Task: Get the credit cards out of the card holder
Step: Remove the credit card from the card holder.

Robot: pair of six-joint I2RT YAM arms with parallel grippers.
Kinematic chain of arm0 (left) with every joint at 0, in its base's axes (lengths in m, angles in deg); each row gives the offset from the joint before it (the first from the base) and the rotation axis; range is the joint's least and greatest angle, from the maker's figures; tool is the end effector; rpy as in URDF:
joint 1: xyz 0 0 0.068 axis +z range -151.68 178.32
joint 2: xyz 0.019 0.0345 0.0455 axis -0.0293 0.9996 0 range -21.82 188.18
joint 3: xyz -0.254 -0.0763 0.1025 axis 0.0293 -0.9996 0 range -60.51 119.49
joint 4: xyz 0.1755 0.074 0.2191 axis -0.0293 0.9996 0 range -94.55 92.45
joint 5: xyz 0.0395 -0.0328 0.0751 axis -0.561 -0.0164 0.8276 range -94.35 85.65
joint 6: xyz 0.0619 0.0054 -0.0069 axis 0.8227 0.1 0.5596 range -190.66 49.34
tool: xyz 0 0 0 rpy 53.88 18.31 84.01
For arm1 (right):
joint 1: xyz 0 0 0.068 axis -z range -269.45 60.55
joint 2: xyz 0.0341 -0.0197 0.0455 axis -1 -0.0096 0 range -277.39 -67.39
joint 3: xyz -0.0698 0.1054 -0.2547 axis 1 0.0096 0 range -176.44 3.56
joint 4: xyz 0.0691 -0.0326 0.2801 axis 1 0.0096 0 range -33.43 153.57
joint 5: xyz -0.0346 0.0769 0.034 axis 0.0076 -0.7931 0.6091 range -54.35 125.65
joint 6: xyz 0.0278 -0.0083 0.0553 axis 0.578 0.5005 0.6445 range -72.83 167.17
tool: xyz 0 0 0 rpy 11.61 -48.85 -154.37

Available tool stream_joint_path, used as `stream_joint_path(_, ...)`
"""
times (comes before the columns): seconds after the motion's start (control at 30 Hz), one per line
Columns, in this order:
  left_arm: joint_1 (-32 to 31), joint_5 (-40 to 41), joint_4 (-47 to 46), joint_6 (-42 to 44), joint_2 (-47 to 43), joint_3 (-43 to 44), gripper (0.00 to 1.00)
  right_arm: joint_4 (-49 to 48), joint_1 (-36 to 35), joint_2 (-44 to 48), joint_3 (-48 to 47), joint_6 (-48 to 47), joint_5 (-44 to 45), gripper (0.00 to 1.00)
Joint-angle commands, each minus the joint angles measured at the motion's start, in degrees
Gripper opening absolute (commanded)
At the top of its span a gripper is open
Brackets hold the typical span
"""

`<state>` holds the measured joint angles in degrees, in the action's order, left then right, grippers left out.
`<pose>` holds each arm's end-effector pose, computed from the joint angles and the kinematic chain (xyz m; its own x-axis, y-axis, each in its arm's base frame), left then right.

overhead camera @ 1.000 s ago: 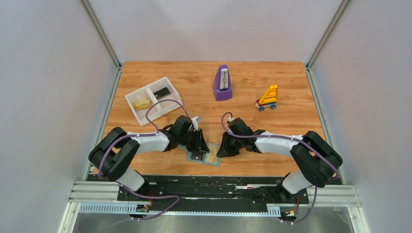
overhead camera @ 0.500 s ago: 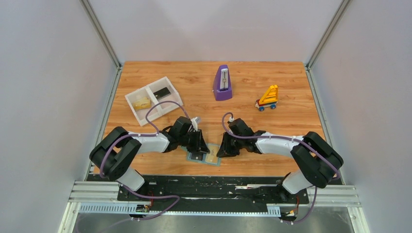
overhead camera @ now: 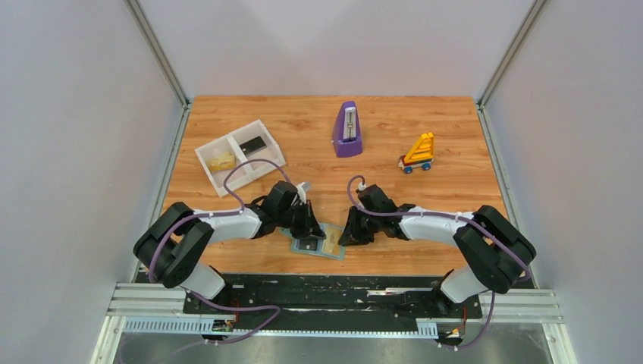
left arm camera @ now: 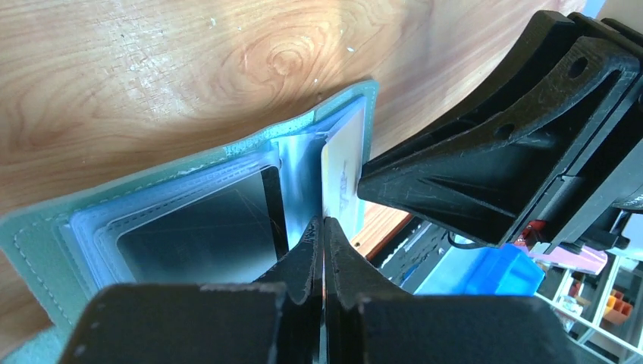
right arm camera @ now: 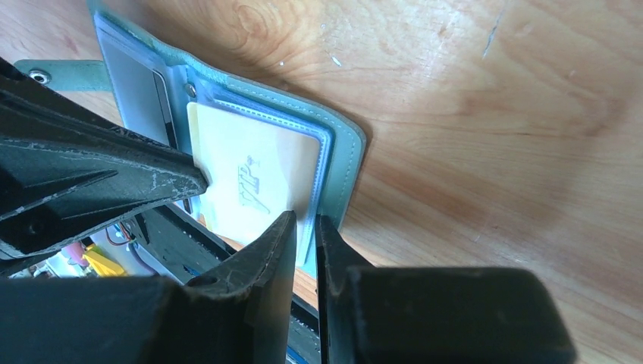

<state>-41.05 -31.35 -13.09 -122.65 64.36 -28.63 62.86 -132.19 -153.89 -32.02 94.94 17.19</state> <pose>0.2123 -0.2022 0.1166 -0.9793 -0.1046 -0.1735 0.0626 0.6585 -0.7500 0.2013 0.2066 0.1127 -0.9849 0.0462 -0.1669 -0.0601 0.8125 0.5799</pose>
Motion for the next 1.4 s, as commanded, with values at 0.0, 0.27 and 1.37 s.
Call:
stream_joint_path(0.0, -0.7, 0.2, 5.7, 0.3, -2.1, 2.8, 0.0, 0.0, 1.1, -1.1, 1.6, -0.1, 1.7, 0.17)
stream_joint_path(0.27, -0.6, 4.2, 13.7, 1.1, -3.0, 4.2, 0.0, 0.1, 1.7, 0.2, 2.2, -0.7, 1.5, 0.17)
stream_joint_path(1.37, 0.1, 2.4, 15.8, 2.8, -6.2, 5.5, 0.0, 0.9, 1.7, 7.3, -2.7, -2.9, -5.8, 0.2)
